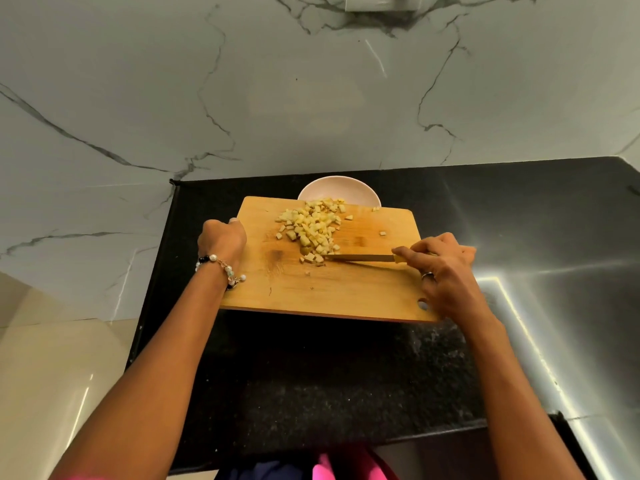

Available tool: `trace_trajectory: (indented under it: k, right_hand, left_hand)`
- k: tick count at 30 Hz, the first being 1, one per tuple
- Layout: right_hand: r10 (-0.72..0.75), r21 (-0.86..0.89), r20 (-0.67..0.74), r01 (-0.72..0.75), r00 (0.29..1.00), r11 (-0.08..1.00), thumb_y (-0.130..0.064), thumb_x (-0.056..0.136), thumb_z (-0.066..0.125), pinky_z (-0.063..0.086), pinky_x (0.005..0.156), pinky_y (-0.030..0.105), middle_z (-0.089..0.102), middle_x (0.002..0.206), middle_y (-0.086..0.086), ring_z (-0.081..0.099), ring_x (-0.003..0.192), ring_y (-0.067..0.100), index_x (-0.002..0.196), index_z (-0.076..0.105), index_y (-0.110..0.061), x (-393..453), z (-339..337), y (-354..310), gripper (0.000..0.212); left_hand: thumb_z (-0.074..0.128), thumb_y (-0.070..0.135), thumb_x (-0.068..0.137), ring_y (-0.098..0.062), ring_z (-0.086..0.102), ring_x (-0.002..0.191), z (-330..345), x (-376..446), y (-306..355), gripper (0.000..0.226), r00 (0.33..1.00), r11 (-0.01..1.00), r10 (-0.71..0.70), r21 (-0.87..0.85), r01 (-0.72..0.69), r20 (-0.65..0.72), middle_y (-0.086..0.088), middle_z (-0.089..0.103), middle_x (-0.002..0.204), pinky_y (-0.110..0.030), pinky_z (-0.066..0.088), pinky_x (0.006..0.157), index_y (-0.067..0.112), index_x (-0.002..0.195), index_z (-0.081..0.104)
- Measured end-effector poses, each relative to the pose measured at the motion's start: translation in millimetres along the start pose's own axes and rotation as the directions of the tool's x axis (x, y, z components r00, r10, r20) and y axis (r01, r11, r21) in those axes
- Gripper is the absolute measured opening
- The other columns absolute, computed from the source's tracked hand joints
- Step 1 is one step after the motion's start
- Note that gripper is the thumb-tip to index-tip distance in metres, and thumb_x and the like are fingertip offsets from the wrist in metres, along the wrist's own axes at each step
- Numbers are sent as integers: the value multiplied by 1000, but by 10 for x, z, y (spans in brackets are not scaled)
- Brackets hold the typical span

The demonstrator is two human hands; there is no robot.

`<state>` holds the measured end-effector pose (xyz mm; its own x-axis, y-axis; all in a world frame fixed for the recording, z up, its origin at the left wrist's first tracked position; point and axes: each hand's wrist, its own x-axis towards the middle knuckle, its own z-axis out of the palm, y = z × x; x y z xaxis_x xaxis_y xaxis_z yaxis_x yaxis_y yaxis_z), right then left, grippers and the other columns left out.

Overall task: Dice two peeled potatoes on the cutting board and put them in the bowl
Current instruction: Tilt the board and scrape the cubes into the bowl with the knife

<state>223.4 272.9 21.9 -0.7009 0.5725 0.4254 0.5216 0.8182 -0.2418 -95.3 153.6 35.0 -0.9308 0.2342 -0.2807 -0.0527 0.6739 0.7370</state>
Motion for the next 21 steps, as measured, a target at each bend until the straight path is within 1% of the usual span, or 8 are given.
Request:
trace_trajectory:
  k: [5, 7, 9, 11, 12, 15, 17, 21]
  right_hand:
    - [98, -81, -64, -103, 993, 991, 11, 77, 61, 19, 66, 39, 64, 86, 5, 50, 84, 32, 108, 72, -18, 145, 104, 209, 44]
    - [124, -85, -64, -130, 990, 988, 9, 80, 64, 20, 67, 40, 64, 87, 6, 49, 85, 32, 110, 72, -18, 253, 163, 237, 41]
    - [170, -58, -45, -172, 984, 983, 4, 85, 61, 19, 70, 40, 64, 90, 8, 48, 89, 32, 112, 70, -19, 372, 184, 233, 37]
    - [216, -15, -27, -217, 976, 976, 6, 87, 56, 19, 72, 40, 63, 92, 9, 47, 92, 34, 115, 69, -20, 462, 131, 234, 40]
    - [218, -5, -17, -218, 976, 976, 8, 87, 55, 19, 72, 40, 63, 92, 8, 47, 92, 34, 116, 69, -21, 480, 79, 246, 43]
    - [154, -27, 58, -153, 986, 988, 11, 84, 56, 27, 69, 44, 66, 93, 3, 49, 90, 34, 113, 70, -24, 444, -47, 309, 48]
    - [148, -36, 93, -146, 985, 989, 12, 84, 57, 28, 68, 44, 67, 94, 2, 49, 90, 34, 111, 71, -24, 401, -57, 335, 47]
    - [161, -83, 62, -155, 985, 984, 9, 85, 57, 18, 70, 38, 65, 94, 4, 46, 92, 33, 113, 70, -23, 524, 86, 333, 44]
  left_hand:
    - [50, 30, 95, -23, 55, 81, -57, 61, -10, 21, 1000, 1000, 13, 7, -13, -8, -7, 55, 91, -35, 48, 75, 9, 92, 53]
    - [50, 30, 95, -23, 56, 80, -70, 84, -25, 23, 1000, 1000, 14, 14, -14, -6, -8, 57, 92, -35, 47, 74, 8, 94, 55]
    - [50, 31, 94, -22, 56, 78, -82, 99, -42, 24, 1000, 1000, 13, 18, -13, -2, -8, 58, 92, -34, 47, 72, 7, 93, 56]
    - [50, 31, 94, -22, 56, 77, -96, 117, -55, 25, 1000, 1000, 11, 11, -11, -4, -9, 60, 92, -34, 46, 70, 7, 94, 57]
    - [50, 31, 94, -22, 57, 77, -108, 132, -60, 26, 1000, 1000, 11, 5, -11, -10, -9, 61, 93, -34, 47, 71, 6, 95, 58]
    - [51, 31, 93, -27, 60, 85, -178, 195, -84, 28, 999, 1000, -1, -13, 0, -37, -11, 62, 97, -38, 50, 78, 5, 98, 59]
    - [51, 31, 92, -29, 61, 87, -227, 243, -101, 28, 999, 1000, -6, -14, 5, -53, -12, 63, 98, -38, 49, 77, 4, 96, 60]
    - [51, 29, 93, -27, 55, 78, -299, 290, -102, 25, 997, 1000, 3, 10, -2, -75, -11, 59, 90, -34, 44, 70, 6, 88, 57]
